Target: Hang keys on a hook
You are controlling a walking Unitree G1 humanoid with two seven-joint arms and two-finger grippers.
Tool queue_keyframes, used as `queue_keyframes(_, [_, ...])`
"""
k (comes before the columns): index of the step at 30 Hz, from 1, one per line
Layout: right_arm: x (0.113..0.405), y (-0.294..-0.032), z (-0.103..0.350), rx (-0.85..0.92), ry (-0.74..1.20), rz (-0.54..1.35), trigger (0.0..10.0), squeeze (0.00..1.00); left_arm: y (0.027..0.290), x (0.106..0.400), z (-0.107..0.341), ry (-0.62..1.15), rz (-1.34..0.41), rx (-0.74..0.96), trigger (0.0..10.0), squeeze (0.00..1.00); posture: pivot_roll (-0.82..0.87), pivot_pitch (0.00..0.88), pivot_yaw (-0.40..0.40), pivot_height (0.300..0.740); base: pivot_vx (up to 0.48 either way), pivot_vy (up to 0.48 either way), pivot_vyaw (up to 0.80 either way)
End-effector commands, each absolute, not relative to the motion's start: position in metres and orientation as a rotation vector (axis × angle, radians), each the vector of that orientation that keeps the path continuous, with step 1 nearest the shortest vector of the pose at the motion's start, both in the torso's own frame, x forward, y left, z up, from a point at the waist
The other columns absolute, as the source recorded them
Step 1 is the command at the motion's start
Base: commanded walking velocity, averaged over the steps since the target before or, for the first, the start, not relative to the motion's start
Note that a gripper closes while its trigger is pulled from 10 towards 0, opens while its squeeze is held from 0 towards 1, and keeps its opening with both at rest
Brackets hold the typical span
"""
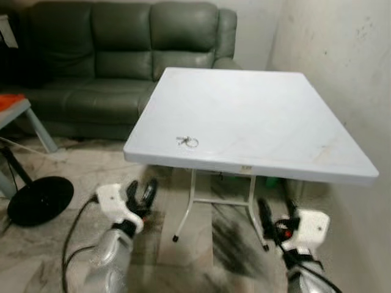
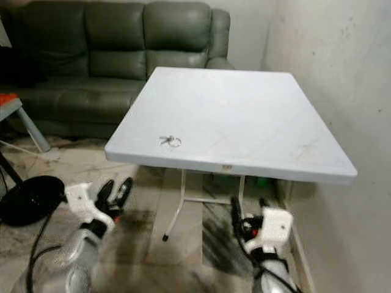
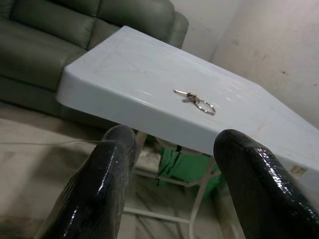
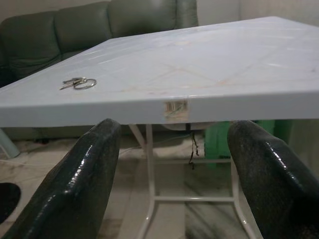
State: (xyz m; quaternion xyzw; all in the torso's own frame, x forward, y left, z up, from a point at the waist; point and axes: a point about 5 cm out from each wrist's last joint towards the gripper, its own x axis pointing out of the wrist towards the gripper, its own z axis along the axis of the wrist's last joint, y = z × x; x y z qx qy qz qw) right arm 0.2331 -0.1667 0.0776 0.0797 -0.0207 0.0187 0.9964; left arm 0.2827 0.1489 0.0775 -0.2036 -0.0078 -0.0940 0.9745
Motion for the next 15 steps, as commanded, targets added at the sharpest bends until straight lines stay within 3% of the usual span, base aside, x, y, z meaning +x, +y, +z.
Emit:
queue_keyframes(1, [0.2309,-0.1746,0.0771,0.148,-0.037,0.016,10.0,0.0,0.1392,0.2844,0.0809,-0.02,-0.22,-0.414,10.0,0.0,-0.04,0.02,0.012,0.74,0.0,0.428,0.0])
queue_keyframes(15, [0.2307,-0.1747,0.0769,0.145,-0.035,0.023,10.0,0.0,0.1372,0.2841,0.08,-0.018,-0.226,-0.418,10.0,0.0,-0.04,0.013,0.01,0.74,0.0,0.452,0.0])
